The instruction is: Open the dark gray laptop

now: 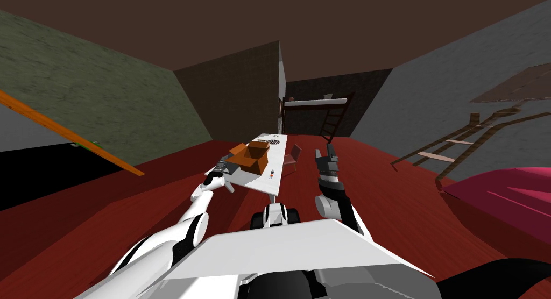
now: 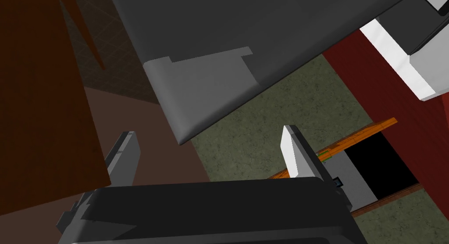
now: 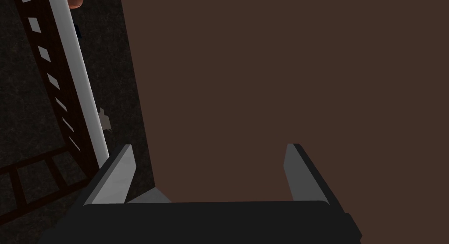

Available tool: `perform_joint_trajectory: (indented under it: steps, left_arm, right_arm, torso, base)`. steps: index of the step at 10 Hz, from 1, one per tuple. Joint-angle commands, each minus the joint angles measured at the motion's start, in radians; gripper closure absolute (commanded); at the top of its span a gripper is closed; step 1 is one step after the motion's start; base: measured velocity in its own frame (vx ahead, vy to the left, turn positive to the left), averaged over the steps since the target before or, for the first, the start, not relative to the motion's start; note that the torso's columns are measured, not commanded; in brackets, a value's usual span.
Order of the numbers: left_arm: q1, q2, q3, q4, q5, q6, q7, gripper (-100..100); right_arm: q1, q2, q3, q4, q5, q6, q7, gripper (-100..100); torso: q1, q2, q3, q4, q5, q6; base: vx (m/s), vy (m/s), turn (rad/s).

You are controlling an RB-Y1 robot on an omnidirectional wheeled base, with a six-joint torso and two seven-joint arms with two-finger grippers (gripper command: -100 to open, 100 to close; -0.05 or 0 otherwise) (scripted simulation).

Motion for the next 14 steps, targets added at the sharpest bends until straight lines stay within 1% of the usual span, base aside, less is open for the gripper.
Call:
perform_joint_trajectory:
  steps: [1,2,3,4,5,6,7,8,9,10,11,12,13,14]
  left_arm:
    - [-0.001,0.003,0.001,0.001,0.001,0.001,-0.002,-100]
    - [-0.002,0.003,0.001,0.000,0.001,0.000,-0.002,100]
    - [-0.015,0.009,-0.012,-0.003,0.020,0.040,0.016,100]
    - [-0.027,0.015,-0.025,-0.005,0.039,0.066,0.034,100]
    - [-0.027,0.015,-0.025,-0.005,0.039,0.080,0.034,100]
    - [-0.040,0.021,-0.039,-0.008,0.059,0.109,0.052,100]
    - [-0.040,0.021,-0.039,-0.008,0.059,0.120,0.052,100]
    - [-0.053,0.026,-0.052,-0.010,0.078,0.154,0.069,100]
    - [-0.053,0.026,-0.052,-0.010,0.078,0.160,0.069,100]
    - [-0.065,0.032,-0.065,-0.013,0.098,0.189,0.087,100]
    - [-0.065,0.032,-0.065,-0.013,0.098,0.200,0.087,100]
    - [-0.078,0.038,-0.079,-0.015,0.117,0.234,0.105,100]
    - [-0.078,0.038,-0.079,-0.015,0.117,0.240,0.105,100]
    - [-0.091,0.043,-0.092,-0.018,0.136,0.276,0.123,100]
  right_arm:
    - [0.000,0.000,0.000,0.000,0.000,0.000,0.000,0]
    - [0.000,0.000,0.000,0.000,0.000,0.000,0.000,0]
    - [0.000,0.000,0.000,0.000,0.000,0.000,0.000,0]
    - [0.000,0.000,0.000,0.000,0.000,0.000,0.000,0]
    - [0.000,0.000,0.000,0.000,0.000,0.000,0.000,0]
    - [0.000,0.000,0.000,0.000,0.000,0.000,0.000,0]
    - [0.000,0.000,0.000,0.000,0.000,0.000,0.000,0]
    - [0.000,0.000,0.000,0.000,0.000,0.000,0.000,0]
    - [0.000,0.000,0.000,0.000,0.000,0.000,0.000,0]
    - [0.000,0.000,0.000,0.000,0.000,0.000,0.000,0]
    - [0.000,0.000,0.000,0.000,0.000,0.000,0.000,0]
    - [0.000,0.000,0.000,0.000,0.000,0.000,0.000,0]
    - [0.000,0.000,0.000,0.000,0.000,0.000,0.000,0]
    - [0.000,0.000,0.000,0.000,0.000,0.000,0.000,0]
  torso:
    - [0.000,0.001,0.001,0.000,0.000,0.000]
    - [0.000,0.002,0.001,0.000,0.000,0.000]
    - [0.000,0.002,0.001,0.001,0.000,0.000]
    - [0.002,0.002,0.001,0.001,0.000,-0.001]
    - [0.005,0.000,0.000,-0.001,0.002,-0.003]
    - [0.008,-0.002,-0.001,-0.003,0.004,-0.004]
    - [0.008,-0.003,-0.002,-0.003,0.004,-0.004]
    - [0.007,-0.003,-0.002,-0.003,0.004,-0.004]
    - [0.007,-0.003,-0.002,-0.004,0.004,-0.004]
    - [0.006,-0.002,-0.001,-0.004,0.004,-0.003]
    - [0.006,-0.001,-0.001,-0.004,0.004,-0.003]
    - [0.004,-0.001,0.000,-0.004,0.004,-0.002]
    - [0.004,-0.001,-0.001,-0.004,0.004,-0.002]
    - [0.003,0.000,0.000,-0.004,0.004,-0.002]
  base:
    - [0.000,0.000,0.000]
    - [0.000,0.000,0.000]
    - [0.002,0.032,0.040]
    - [0.011,0.069,0.059]
    - [0.004,0.054,0.005]
    - [0.000,0.055,0.040]
    - [0.006,0.047,0.022]
    - [0.011,0.049,0.048]
    - [0.007,0.051,0.024]
    - [0.003,0.059,0.041]
    - [0.007,0.049,0.020]
    - [0.003,0.054,0.048]
    - [0.007,0.046,0.010]
    - [0.006,0.054,0.042]
